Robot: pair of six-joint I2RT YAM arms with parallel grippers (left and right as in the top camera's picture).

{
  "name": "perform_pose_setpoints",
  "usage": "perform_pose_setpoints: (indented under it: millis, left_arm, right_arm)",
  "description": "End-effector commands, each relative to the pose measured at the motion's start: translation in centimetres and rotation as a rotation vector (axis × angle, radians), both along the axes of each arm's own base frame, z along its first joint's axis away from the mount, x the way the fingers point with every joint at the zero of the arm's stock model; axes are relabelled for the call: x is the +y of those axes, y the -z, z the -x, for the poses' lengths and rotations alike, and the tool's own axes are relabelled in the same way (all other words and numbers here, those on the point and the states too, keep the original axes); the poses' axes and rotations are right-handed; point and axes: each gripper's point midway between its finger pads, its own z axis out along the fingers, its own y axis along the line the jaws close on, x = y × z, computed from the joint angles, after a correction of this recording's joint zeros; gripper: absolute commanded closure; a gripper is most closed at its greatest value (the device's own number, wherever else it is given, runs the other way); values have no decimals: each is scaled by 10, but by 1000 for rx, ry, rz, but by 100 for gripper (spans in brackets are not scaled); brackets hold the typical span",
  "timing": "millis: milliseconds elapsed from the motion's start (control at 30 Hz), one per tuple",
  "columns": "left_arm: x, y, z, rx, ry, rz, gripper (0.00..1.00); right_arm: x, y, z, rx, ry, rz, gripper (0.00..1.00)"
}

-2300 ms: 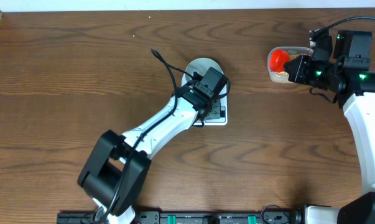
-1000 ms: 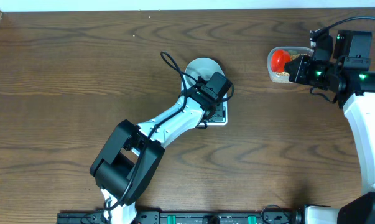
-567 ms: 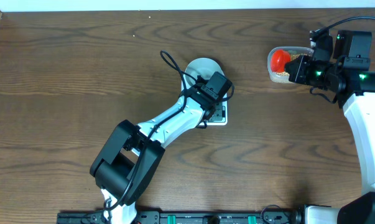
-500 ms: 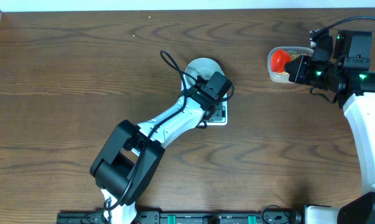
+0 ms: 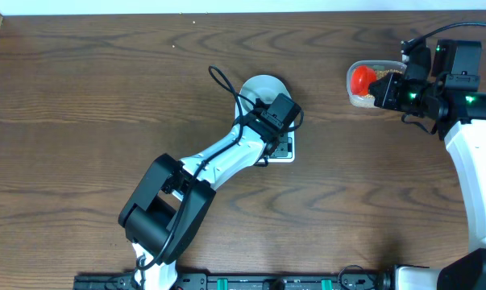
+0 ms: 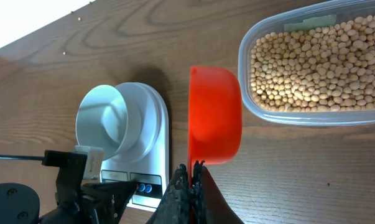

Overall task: Scoop item into bowl and weigh 50g on scale
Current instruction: 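Hold the left gripper at the scale while the right holds the scoop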

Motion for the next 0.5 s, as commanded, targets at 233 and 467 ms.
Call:
perform_pose_setpoints:
  millis: [233, 467]
  left_arm:
    - [6, 22, 5, 33, -2, -47, 93]
    - [9, 25, 8, 51, -3, -61, 93]
  right_arm:
    - [-3, -14, 0, -37, -6, 14, 99]
    - [-3, -14, 0, -38, -3, 17, 99]
